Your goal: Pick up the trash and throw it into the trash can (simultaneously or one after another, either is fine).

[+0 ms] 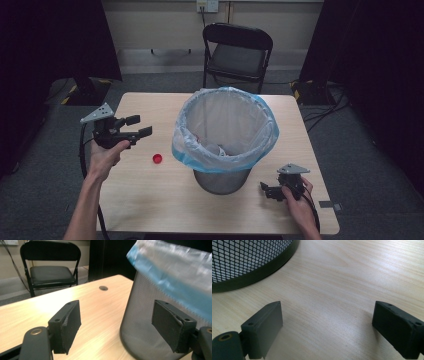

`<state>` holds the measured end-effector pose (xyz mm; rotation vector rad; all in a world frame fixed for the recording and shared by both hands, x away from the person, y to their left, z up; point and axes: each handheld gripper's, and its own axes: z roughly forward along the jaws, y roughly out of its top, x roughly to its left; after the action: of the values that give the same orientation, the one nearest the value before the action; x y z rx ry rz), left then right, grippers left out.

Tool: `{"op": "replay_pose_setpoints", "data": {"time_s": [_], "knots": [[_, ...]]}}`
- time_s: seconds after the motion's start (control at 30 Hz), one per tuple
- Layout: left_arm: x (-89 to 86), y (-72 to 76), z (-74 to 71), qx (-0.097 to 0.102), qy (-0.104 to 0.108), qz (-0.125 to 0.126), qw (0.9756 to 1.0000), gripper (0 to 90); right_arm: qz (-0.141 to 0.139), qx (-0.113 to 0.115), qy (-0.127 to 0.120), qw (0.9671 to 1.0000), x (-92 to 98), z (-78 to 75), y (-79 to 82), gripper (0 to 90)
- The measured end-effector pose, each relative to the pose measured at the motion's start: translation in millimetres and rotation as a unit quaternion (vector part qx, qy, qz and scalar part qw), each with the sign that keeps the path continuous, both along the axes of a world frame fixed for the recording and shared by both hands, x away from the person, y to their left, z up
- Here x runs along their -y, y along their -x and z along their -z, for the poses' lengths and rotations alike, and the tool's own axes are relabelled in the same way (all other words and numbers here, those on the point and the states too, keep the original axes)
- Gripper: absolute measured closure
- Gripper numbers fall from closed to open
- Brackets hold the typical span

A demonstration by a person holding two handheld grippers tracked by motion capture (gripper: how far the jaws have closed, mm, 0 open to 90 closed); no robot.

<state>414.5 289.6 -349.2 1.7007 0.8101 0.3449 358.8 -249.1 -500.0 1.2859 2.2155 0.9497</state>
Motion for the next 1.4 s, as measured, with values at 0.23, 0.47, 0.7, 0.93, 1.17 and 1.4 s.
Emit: {"op": "replay_pose_setpoints", "data": {"time_s": [0.23,0.47,0.7,0.93,1.17,1.4], "knots": [[-2.3,-1.9,28.1,-0.028,-0.026,-0.010,0.9992,22.0,0.000,0.000,0.000,1.0000,0.0,0.0,0.0,8.6],[2.7,-8.7,44.4,-0.056,-0.058,-0.016,0.9966,21.9,0.000,0.000,0.000,1.0000,0.0,0.0,0.0,8.6],[3.2,-11.6,67.2,-0.081,-0.069,-0.025,0.9941,24.1,0.000,0.000,0.000,1.0000,0.0,0.0,0.0,8.7],[3.6,-17.7,95.8,-0.117,-0.099,-0.032,0.9876,27.8,0.000,0.000,0.000,1.0000,0.0,0.0,0.0,8.7],[6.9,-25.0,121.9,-0.149,-0.130,-0.032,0.9797,31.7,0.000,0.000,0.000,1.0000,0.0,0.0,0.0,8.6],[19.4,-30.6,131.3,-0.153,-0.169,-0.027,0.9733,34.9,0.000,0.000,0.000,1.0000,0.0,0.0,0.0,8.7]]}}
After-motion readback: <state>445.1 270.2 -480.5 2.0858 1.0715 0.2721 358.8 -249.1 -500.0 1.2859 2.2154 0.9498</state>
